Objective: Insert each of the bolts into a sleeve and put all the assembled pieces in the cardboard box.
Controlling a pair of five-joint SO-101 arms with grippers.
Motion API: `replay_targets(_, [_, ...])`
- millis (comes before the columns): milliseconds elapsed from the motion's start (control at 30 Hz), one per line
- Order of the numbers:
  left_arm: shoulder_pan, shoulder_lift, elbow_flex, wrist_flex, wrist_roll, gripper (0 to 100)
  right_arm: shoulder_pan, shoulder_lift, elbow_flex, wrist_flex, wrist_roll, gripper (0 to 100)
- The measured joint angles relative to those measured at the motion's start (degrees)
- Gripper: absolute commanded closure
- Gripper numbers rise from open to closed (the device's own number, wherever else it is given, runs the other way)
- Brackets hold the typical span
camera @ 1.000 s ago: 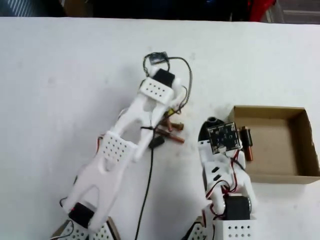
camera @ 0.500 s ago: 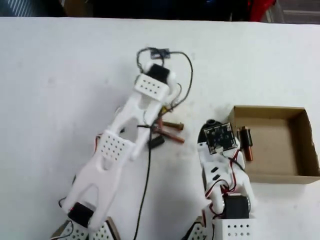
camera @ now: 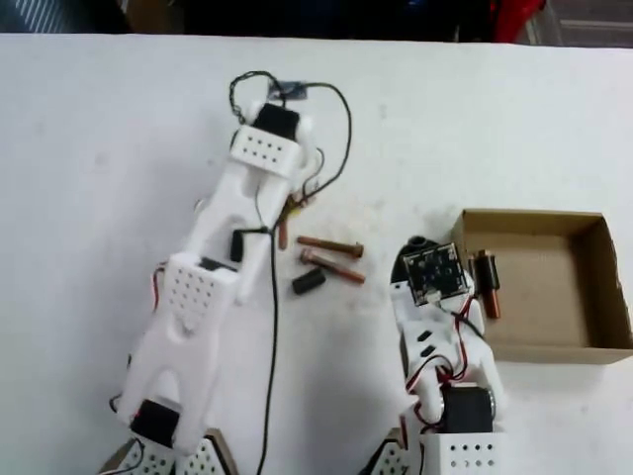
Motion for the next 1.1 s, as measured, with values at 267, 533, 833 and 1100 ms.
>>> replay_targets(267, [-0.9,-5.0,19.0,-3.8,-0.1,98,0.1,0.0,0.0,0.0,0.0,98.2])
replay_targets(533, [-2.8,-6.2,25.1,-9.1,-0.1,98,0.0,0.0,0.0,0.0,0.0,98.2])
replay_targets(833, [-2.9,-7.3,28.3,-9.6,-0.1,98,0.0,0.0,0.0,0.0,0.0,98.2])
replay_targets(1100, [-2.9,-7.4,28.5,-9.6,-2.5,79,0.0,0.0,0.0,0.0,0.0,98.2])
